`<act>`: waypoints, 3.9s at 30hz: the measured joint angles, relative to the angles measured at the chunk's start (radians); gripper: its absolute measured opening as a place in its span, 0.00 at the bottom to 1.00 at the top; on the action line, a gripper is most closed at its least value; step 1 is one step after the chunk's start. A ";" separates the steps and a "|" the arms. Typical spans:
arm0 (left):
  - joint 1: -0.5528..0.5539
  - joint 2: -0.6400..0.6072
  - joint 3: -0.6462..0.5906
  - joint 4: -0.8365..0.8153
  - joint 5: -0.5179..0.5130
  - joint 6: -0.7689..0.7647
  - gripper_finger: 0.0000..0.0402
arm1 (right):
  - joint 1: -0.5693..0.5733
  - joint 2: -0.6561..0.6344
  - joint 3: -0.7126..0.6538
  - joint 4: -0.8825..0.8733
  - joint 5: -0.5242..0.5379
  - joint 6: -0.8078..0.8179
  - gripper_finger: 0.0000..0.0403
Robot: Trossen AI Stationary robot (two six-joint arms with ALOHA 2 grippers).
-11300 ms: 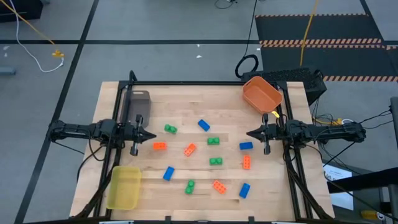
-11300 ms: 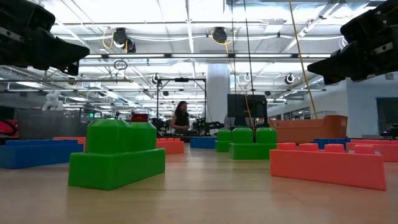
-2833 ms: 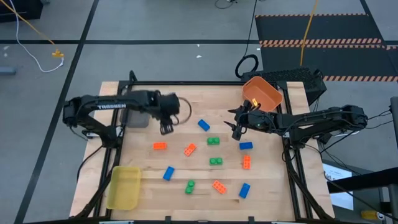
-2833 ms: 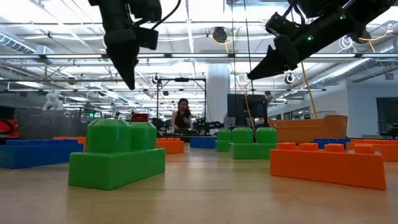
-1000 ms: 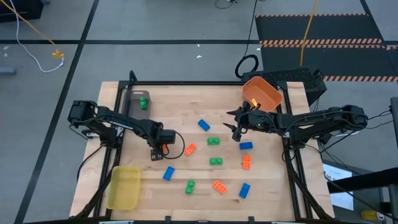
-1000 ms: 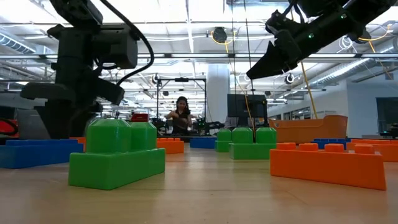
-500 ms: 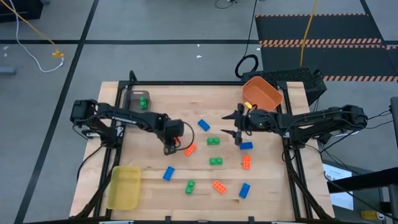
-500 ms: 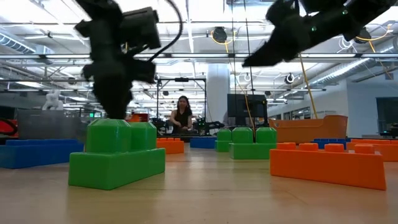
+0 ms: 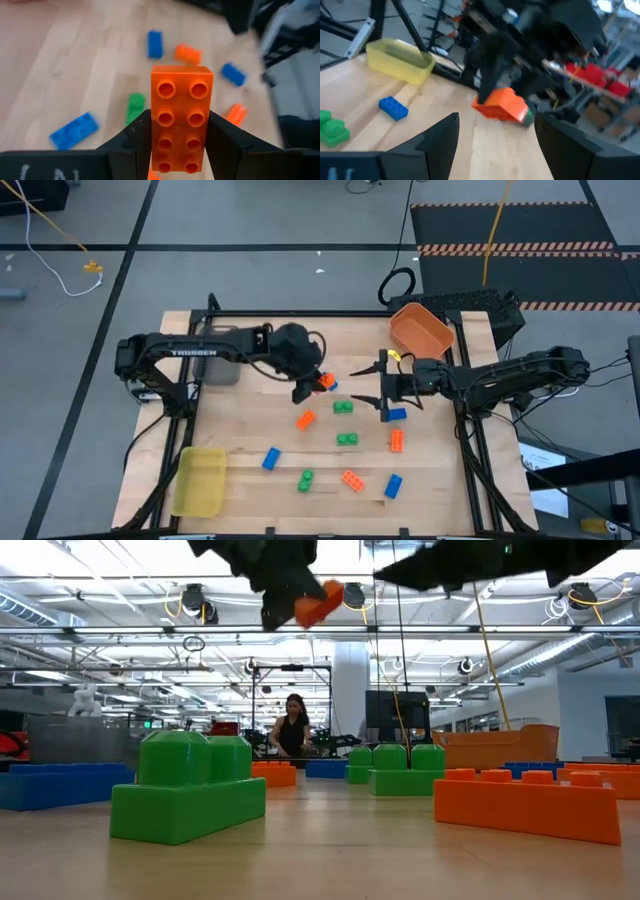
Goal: Sort & place blocks by color
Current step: Put the orange game piece into the orange bin, then put the blue game piece into the yellow bin
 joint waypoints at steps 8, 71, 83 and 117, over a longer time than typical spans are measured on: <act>0.022 0.009 0.010 -0.028 0.088 -0.018 0.35 | 0.028 0.129 0.169 -0.104 0.003 -0.102 0.62; 0.023 0.002 0.010 -0.290 0.000 0.087 0.87 | -0.043 0.413 0.342 -0.424 0.327 -0.256 0.21; -0.024 -0.019 0.009 -0.447 -0.372 0.089 0.69 | -0.359 0.320 0.339 -0.743 0.661 0.081 0.21; -0.087 -0.018 0.009 -0.214 -0.493 0.300 0.56 | -0.693 0.156 0.213 -0.987 0.654 0.493 0.62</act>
